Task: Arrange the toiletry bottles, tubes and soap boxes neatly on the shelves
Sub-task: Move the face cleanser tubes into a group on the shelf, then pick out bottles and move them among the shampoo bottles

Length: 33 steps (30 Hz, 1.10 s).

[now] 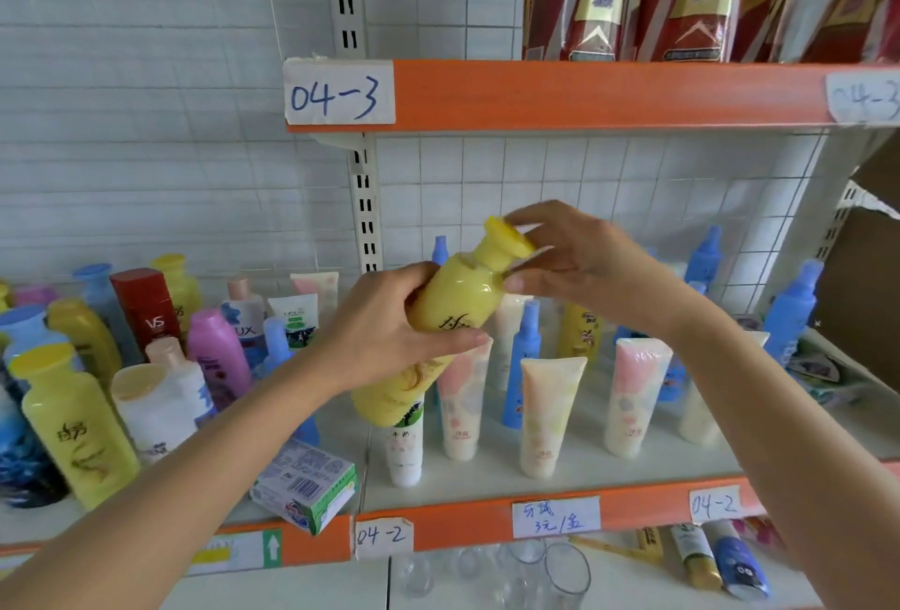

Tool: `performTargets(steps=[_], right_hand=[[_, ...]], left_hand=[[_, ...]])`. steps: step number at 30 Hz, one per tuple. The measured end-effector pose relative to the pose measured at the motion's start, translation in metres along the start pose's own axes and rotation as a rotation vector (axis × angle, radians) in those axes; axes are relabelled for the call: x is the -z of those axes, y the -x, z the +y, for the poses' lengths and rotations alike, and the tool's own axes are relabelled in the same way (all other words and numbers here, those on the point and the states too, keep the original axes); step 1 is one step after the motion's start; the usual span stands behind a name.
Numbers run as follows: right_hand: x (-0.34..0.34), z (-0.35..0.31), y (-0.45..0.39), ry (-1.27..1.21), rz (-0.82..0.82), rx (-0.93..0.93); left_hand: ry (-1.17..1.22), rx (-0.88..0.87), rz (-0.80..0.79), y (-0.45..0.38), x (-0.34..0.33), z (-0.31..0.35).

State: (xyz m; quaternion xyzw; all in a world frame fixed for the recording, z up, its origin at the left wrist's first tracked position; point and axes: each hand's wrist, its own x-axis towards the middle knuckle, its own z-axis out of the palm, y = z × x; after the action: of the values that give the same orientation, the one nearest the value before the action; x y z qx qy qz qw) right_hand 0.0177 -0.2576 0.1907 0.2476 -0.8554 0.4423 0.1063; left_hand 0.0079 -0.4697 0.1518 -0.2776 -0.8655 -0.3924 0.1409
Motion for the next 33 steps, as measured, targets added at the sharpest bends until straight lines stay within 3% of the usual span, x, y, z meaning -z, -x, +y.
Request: performTargets(steps=[3,7,10,14,23,33], right_hand=[[0.002,0.041,-0.014,0.37,0.013,-0.102],[-0.001,0.091,-0.034,0.711,-0.167,-0.189],[-0.008,0.103,-0.039,0.725,-0.313,-0.228],[-0.015,0.105,-0.042,0.699,-0.35,-0.23],[0.06,0.105,-0.015,0.609,-0.048,-0.241],[0.154,0.128,0.031,0.702,0.003,-0.326]], left_hand=[[0.035,0.076,0.035,0.003,-0.002,-0.004],[0.072,0.138,0.063,0.001,-0.004,-0.003],[0.108,0.139,0.068,0.001,-0.01,0.002],[0.164,0.143,0.061,-0.004,-0.025,0.012],[0.4,0.187,0.04,-0.029,-0.072,0.044],[0.502,0.149,0.017,-0.063,-0.126,0.079]])
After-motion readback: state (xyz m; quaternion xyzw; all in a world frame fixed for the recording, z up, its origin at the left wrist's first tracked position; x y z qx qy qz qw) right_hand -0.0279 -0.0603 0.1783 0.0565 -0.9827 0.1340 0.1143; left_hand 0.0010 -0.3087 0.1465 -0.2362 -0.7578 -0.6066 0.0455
